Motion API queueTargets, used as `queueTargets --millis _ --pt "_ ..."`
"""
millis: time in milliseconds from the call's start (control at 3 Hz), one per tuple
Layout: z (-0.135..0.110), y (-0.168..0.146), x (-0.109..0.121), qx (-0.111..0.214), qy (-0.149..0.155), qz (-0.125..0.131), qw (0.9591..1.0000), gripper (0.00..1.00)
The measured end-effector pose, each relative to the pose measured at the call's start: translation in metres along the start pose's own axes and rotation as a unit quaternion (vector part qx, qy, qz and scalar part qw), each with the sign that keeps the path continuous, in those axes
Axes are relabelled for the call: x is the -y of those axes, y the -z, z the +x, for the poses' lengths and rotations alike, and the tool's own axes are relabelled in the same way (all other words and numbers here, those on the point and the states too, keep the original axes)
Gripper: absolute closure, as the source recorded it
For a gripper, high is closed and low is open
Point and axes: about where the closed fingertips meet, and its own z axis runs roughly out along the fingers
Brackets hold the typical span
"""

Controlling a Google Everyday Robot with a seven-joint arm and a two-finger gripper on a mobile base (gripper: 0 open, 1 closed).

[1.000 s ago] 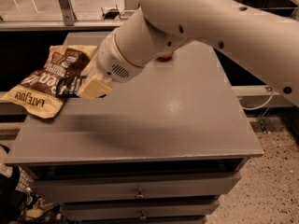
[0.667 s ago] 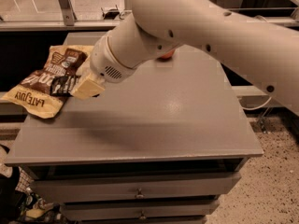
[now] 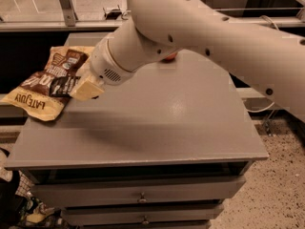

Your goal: Move rxbar chocolate near brown chip bag

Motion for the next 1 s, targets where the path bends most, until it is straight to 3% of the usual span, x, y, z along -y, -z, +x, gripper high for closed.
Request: queueTargets --millis 667,1000 --pt "-0.0035 0.0005 -0.0027 0.000 0.004 0.000 1.0000 0.12" --pt "-0.0051 0.0007 -0.0040 0.000 0.006 0.000 1.0000 0.00"
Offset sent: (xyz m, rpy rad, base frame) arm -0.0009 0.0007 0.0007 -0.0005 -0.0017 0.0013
